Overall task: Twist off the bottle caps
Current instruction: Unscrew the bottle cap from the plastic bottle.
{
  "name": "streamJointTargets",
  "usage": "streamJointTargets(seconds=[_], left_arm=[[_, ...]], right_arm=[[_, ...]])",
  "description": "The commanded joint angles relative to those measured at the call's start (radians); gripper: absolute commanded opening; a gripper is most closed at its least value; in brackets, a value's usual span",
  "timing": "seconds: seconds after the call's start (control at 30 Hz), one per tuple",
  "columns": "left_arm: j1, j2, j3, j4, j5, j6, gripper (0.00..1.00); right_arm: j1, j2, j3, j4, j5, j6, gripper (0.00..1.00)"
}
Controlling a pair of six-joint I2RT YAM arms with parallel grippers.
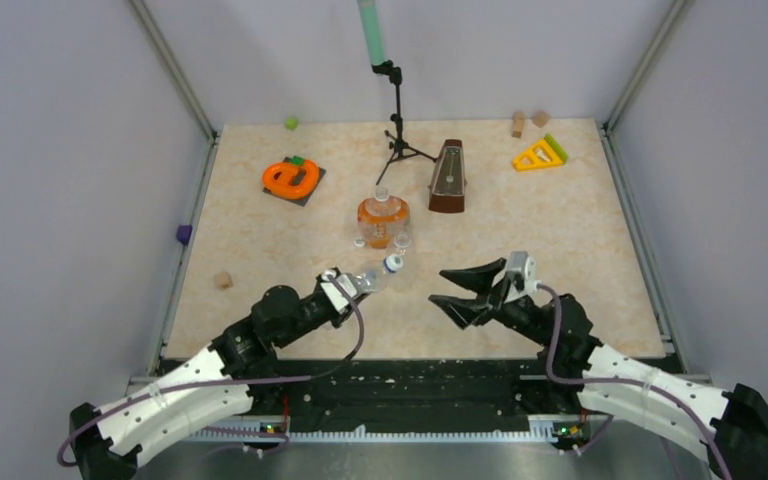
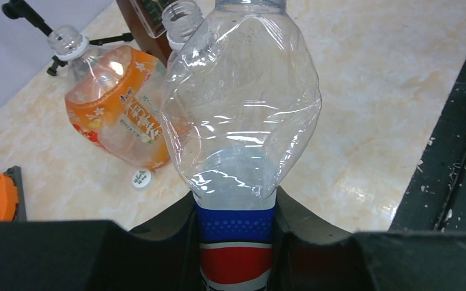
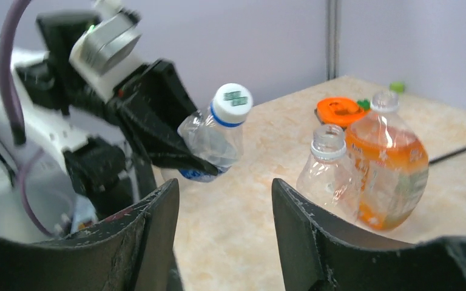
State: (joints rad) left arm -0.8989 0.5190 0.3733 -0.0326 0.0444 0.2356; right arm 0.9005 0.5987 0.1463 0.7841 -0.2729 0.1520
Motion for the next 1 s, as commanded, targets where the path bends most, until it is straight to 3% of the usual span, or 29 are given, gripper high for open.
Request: streamJointTargets(seconds=[0.0, 0.13, 0.3, 0.37, 0.47, 0.53, 0.67, 0.8, 0.97], left_arm=[[-0.059, -0.008, -0.014, 0.109, -0.170, 0.034, 0.00], [-0.195, -0.002, -0.023, 0.124, -0.347, 0.131, 0.00], [-0.322, 0.054, -0.029, 0.173, -0.525, 0.222, 0.00], [-0.343, 0.087, -0.019, 0.178, -0.567, 0.237, 0.00], [-0.374, 0.139, -0.003, 0.182, -0.615, 0.261, 0.00], [-0.397, 0.175, 0.003, 0.188, -0.642, 0.273, 0.00], [-0.423, 0.209, 0.006, 0.202, -0.667, 0.298, 0.00], [-0.437, 0.210, 0.006, 0.210, -0.676, 0.306, 0.00], [-0.442, 0.208, 0.006, 0.211, -0.675, 0.323, 0.00]], right_arm=[[0.002, 0.021, 0.105, -0.093, 0.292, 0.446, 0.55], [0.002, 0.033, 0.203, -0.342, 0.350, 0.599, 0.56], [0.002, 0.028, 0.141, -0.201, 0.357, 0.812, 0.57], [0.002, 0.033, 0.138, -0.171, 0.326, 0.848, 0.61], [0.002, 0.052, 0.172, -0.233, 0.305, 0.867, 0.76], [0.002, 0.071, 0.180, -0.257, 0.307, 0.874, 0.79], [0.002, 0.126, 0.179, -0.243, 0.312, 0.893, 0.77], [0.003, 0.175, 0.188, -0.234, 0.305, 0.910, 0.65], [0.002, 0.231, 0.196, -0.186, 0.279, 0.934, 0.64]])
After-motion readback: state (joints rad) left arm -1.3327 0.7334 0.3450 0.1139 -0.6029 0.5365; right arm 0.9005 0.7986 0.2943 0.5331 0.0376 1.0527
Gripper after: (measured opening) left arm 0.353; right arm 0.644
